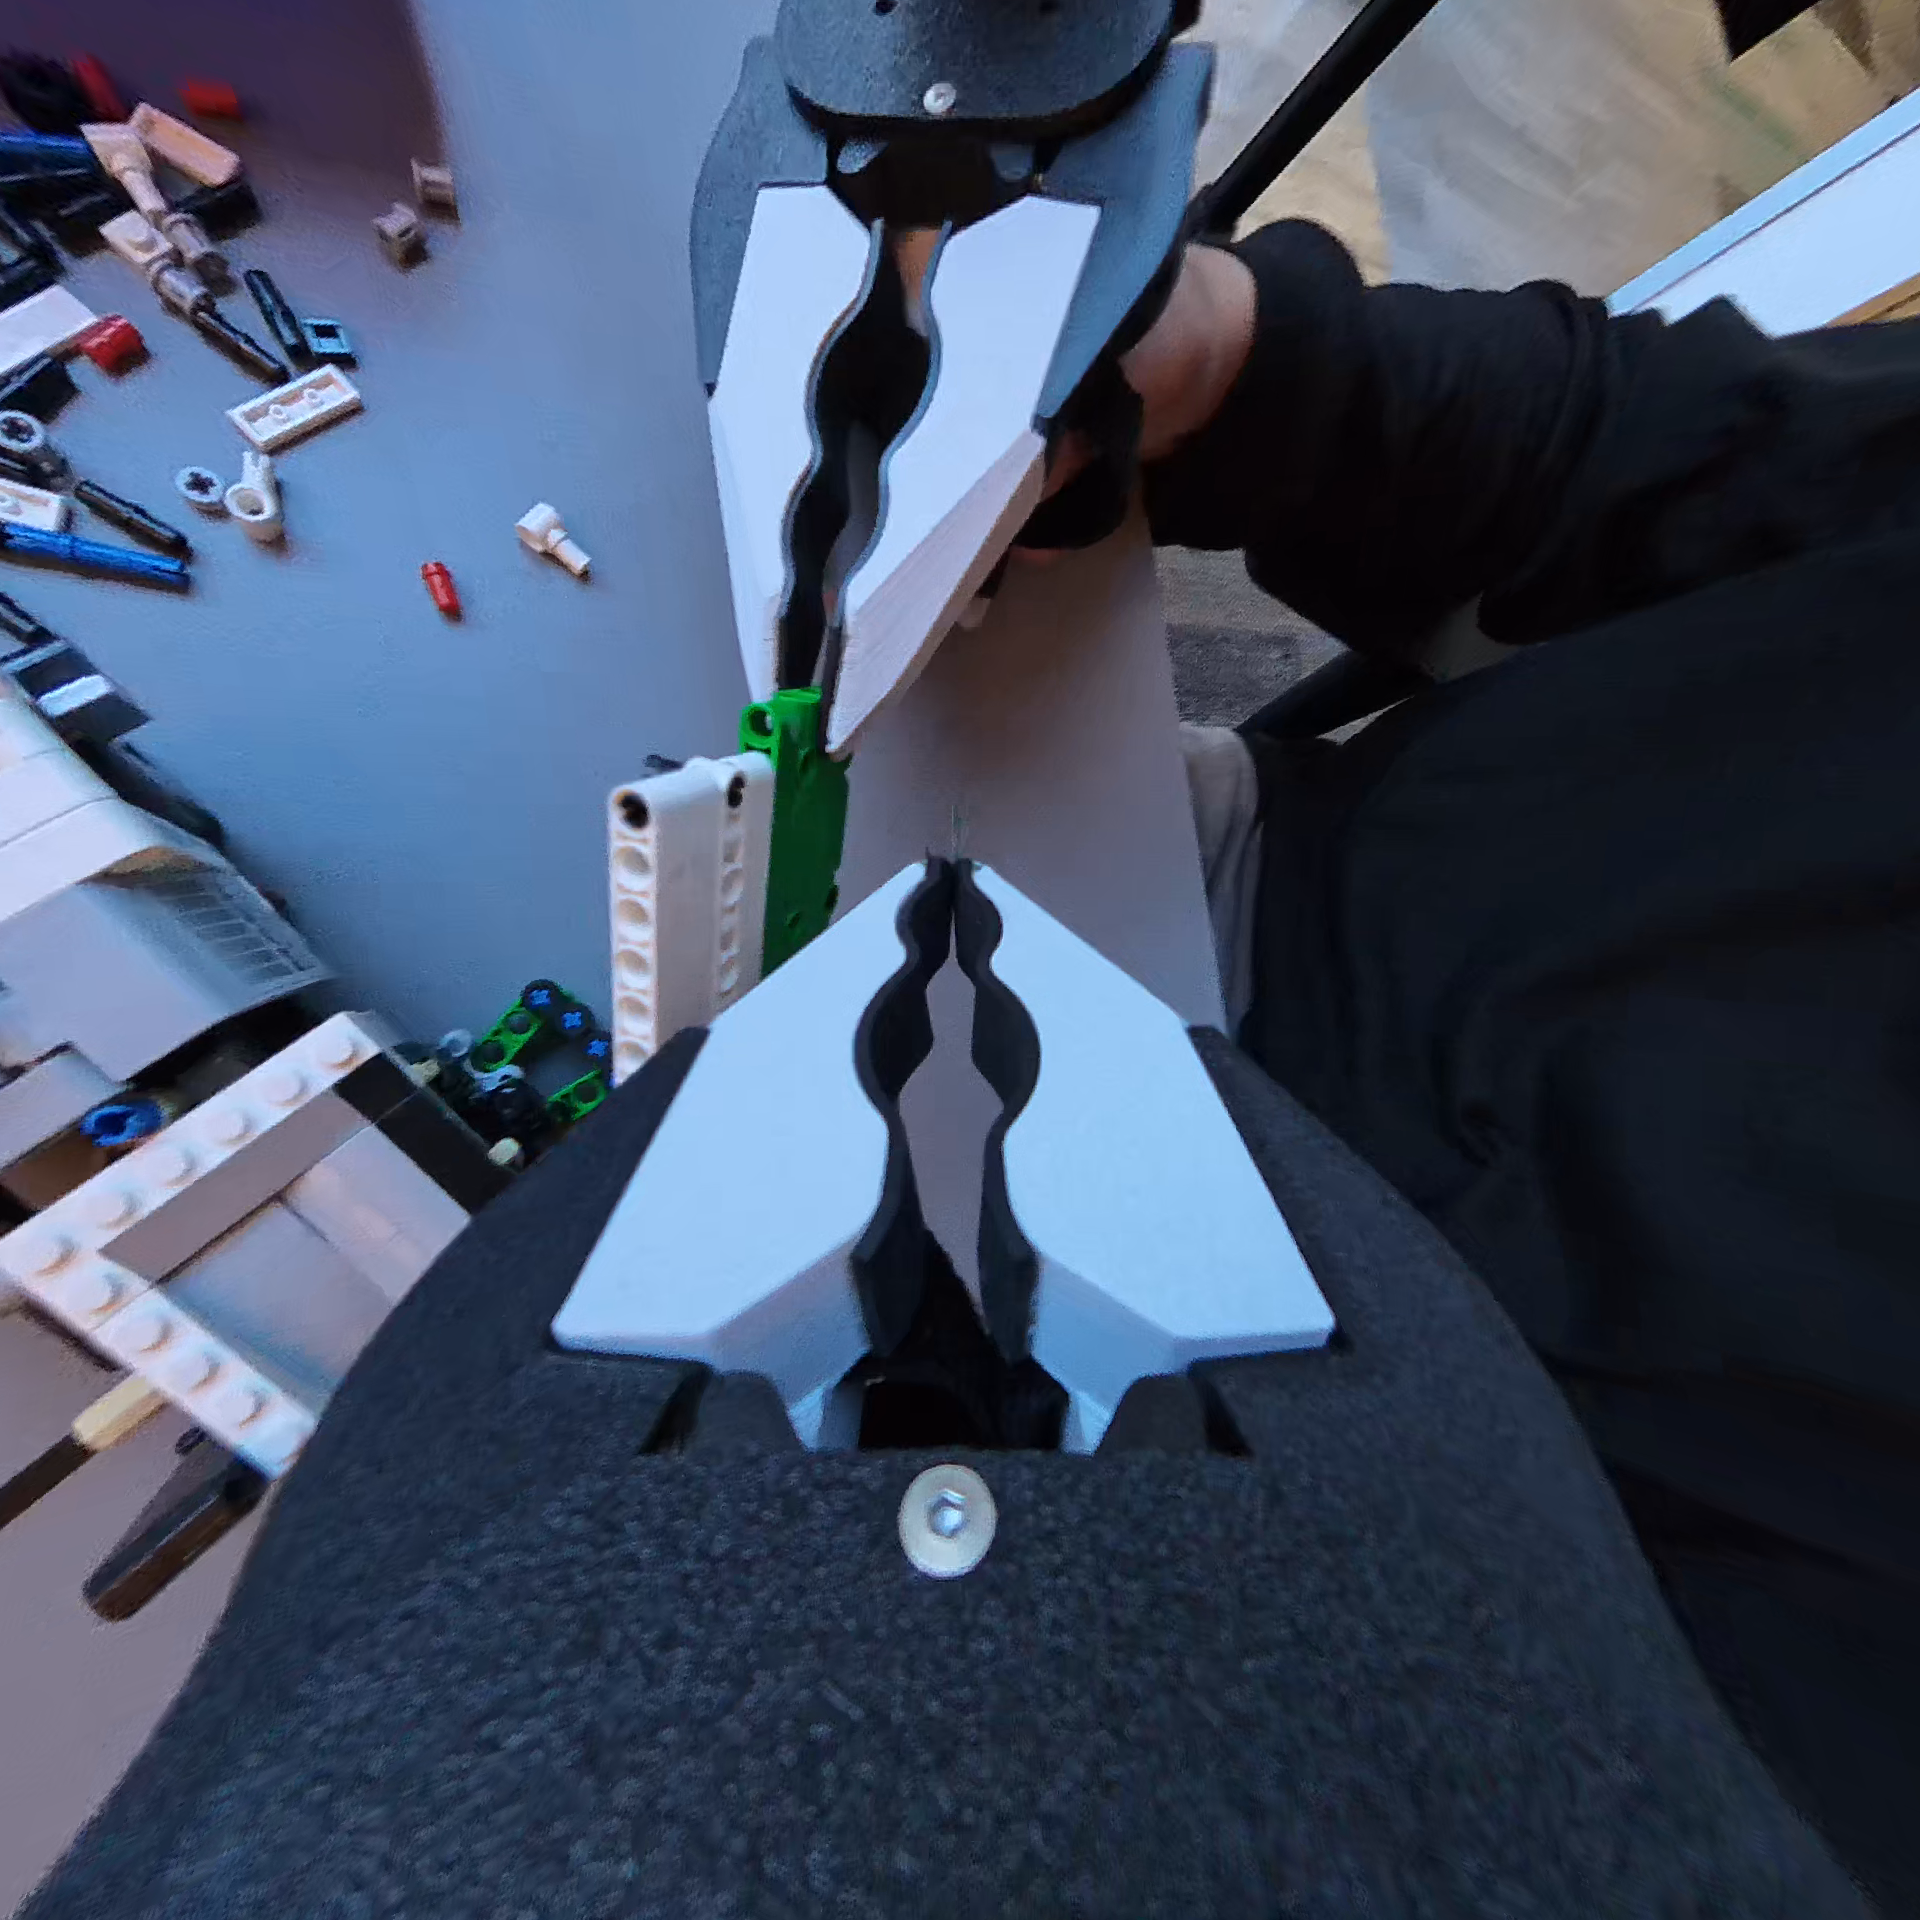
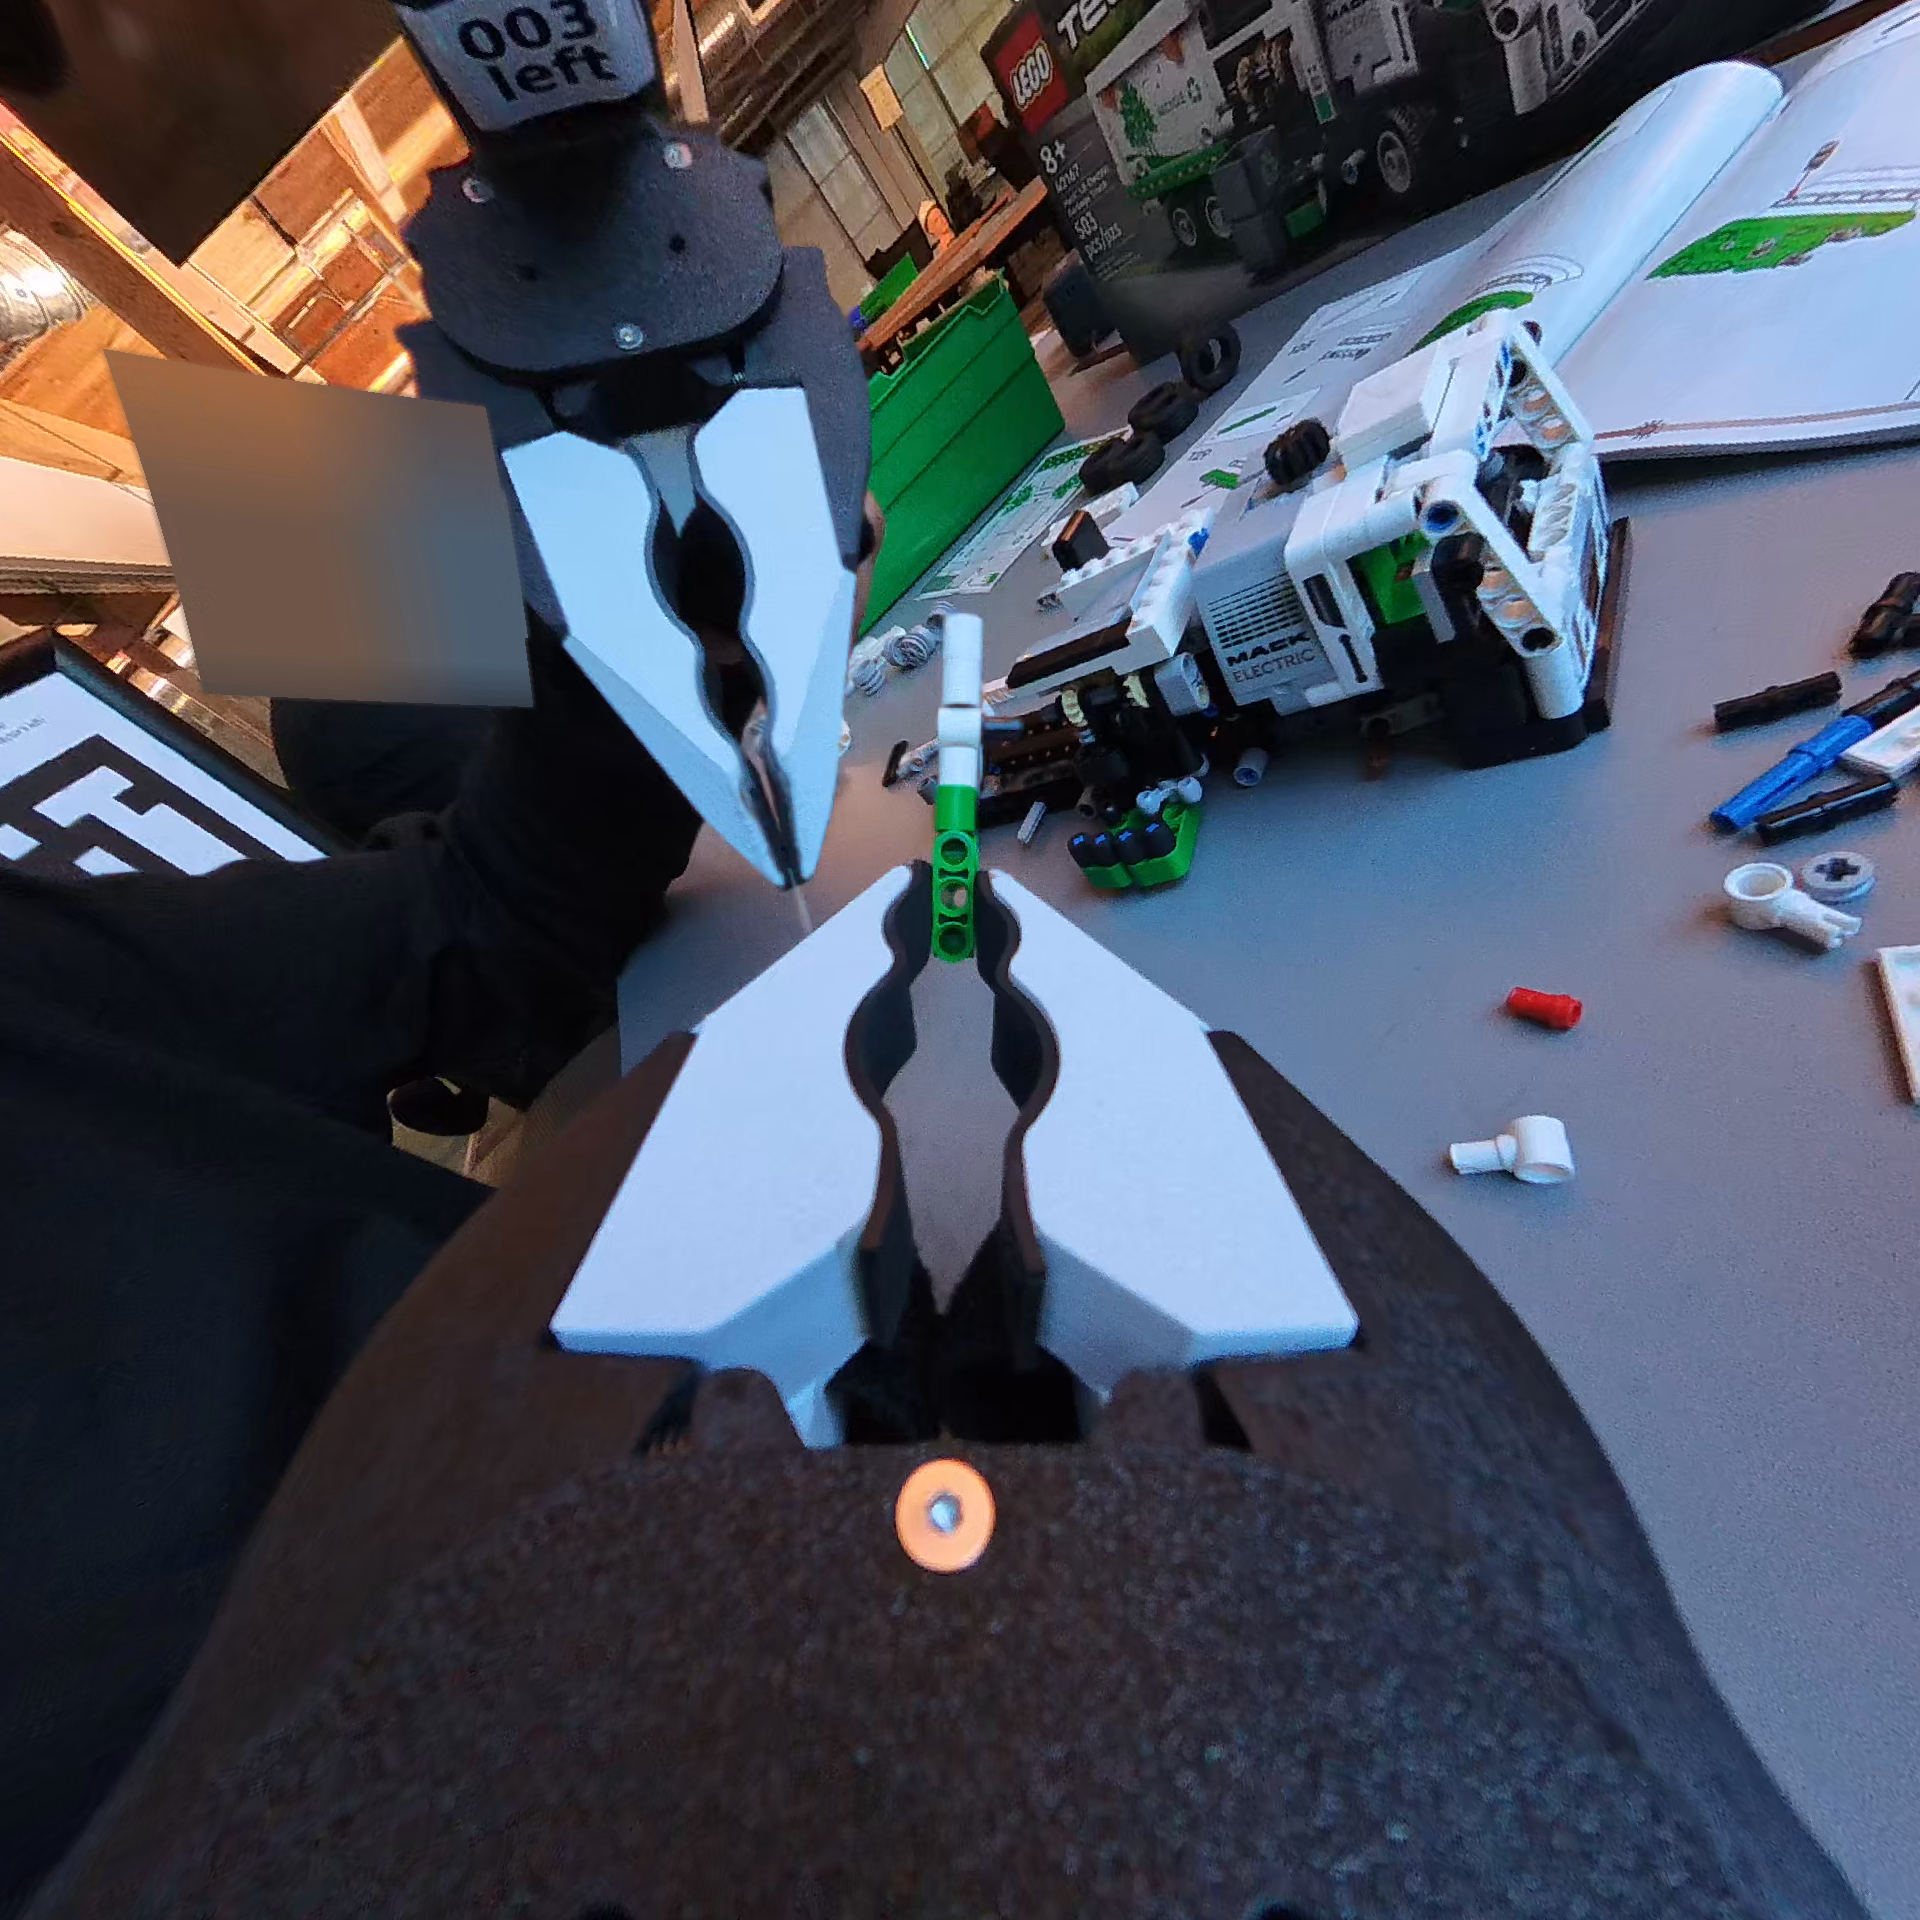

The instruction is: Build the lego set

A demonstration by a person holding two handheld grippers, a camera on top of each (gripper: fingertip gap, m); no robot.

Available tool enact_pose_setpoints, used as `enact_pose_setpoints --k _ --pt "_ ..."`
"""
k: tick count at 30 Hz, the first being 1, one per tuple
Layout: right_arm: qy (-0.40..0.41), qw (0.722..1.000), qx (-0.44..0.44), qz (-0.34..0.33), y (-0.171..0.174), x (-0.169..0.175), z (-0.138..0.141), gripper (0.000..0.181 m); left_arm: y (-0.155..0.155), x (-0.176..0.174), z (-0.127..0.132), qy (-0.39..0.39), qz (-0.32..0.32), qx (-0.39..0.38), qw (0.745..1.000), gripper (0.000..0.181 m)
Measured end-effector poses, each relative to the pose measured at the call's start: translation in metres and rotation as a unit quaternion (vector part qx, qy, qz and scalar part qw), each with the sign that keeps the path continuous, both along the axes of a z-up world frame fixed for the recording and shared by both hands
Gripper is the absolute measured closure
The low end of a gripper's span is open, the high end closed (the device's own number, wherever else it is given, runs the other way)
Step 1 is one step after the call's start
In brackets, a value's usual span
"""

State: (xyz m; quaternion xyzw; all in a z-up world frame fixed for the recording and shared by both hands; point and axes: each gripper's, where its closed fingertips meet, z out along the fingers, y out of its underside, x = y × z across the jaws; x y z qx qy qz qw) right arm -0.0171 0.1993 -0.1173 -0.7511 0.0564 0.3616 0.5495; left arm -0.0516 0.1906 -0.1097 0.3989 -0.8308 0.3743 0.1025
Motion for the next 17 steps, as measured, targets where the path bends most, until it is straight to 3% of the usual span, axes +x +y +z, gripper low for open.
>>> enact_pose_setpoints --k 8,17 --pt "0.007 1.0 -0.012 0.001 0.003 0.001 -0.003 0.175 0.014 0.013 0.007 -0.037 -0.002 -0.015 0.999 0.181" --pt "0.089 0.996 0.01 -0.009 -0.002 0.016 0.011 0.175 0.011 0.024 0.006 -0.047 0.003 -0.051 0.998 0.181"
